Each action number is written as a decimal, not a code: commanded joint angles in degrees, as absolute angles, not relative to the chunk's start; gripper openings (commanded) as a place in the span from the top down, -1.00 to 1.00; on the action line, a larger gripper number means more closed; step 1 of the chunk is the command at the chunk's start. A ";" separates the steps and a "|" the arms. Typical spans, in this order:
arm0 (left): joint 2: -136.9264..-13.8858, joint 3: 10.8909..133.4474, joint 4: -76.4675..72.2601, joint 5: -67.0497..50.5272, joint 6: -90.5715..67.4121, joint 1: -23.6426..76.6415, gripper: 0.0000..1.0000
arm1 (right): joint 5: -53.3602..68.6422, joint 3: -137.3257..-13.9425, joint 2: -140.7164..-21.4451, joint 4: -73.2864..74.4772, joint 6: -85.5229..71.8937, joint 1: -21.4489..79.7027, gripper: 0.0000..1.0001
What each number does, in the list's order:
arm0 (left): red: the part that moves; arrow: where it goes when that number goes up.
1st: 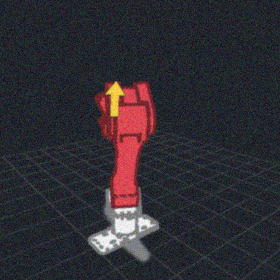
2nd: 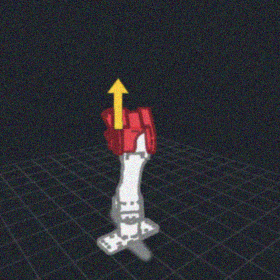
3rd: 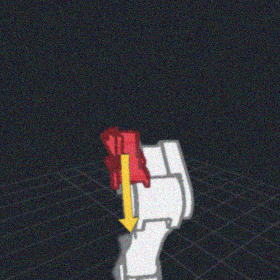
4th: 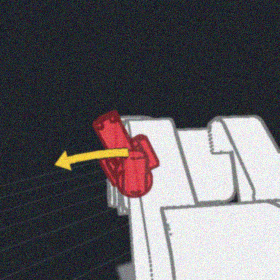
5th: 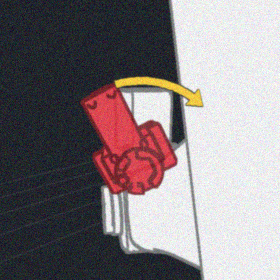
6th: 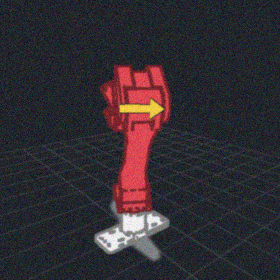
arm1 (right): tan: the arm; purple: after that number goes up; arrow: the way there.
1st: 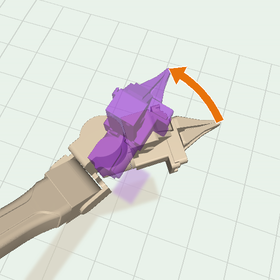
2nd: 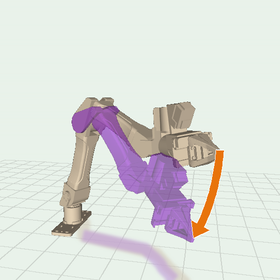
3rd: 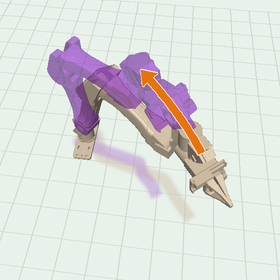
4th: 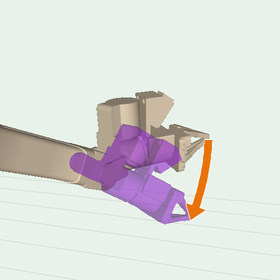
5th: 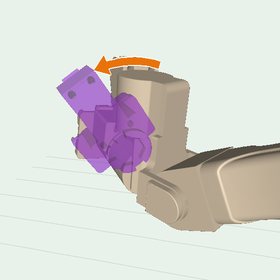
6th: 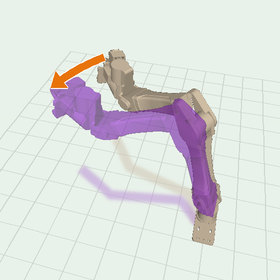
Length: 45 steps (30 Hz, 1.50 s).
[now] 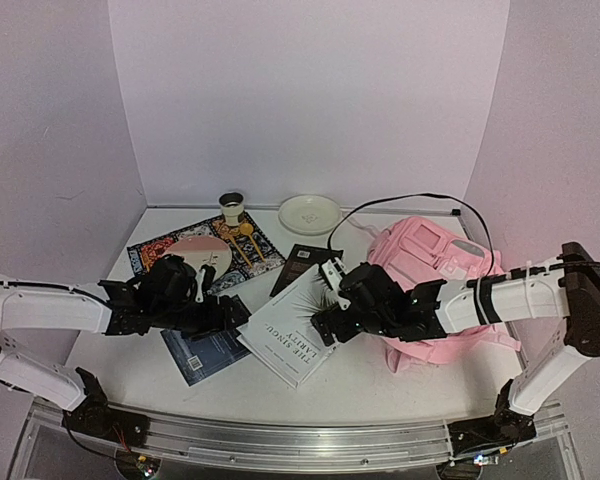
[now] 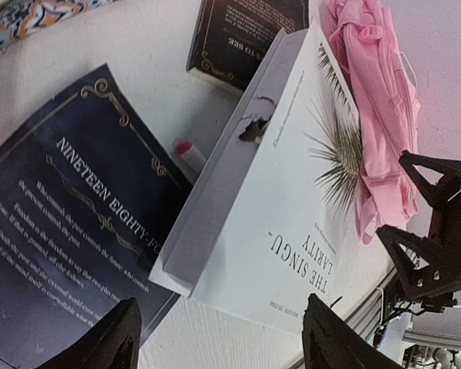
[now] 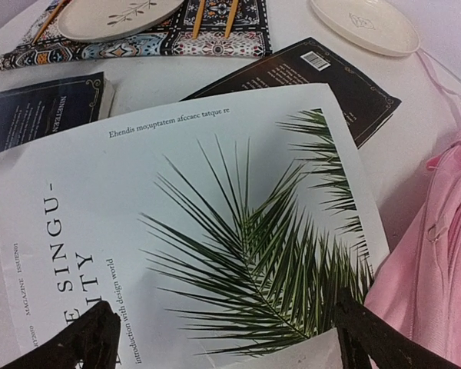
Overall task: Pack the student bag
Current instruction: Grab the book from the book.
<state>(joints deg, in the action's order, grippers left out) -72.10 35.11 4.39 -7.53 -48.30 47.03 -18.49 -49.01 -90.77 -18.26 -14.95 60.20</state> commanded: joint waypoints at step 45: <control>-95.90 23.86 -44.08 5.01 -82.24 61.43 -0.62 | -30.91 -46.25 -82.18 -21.28 -18.17 60.55 -0.97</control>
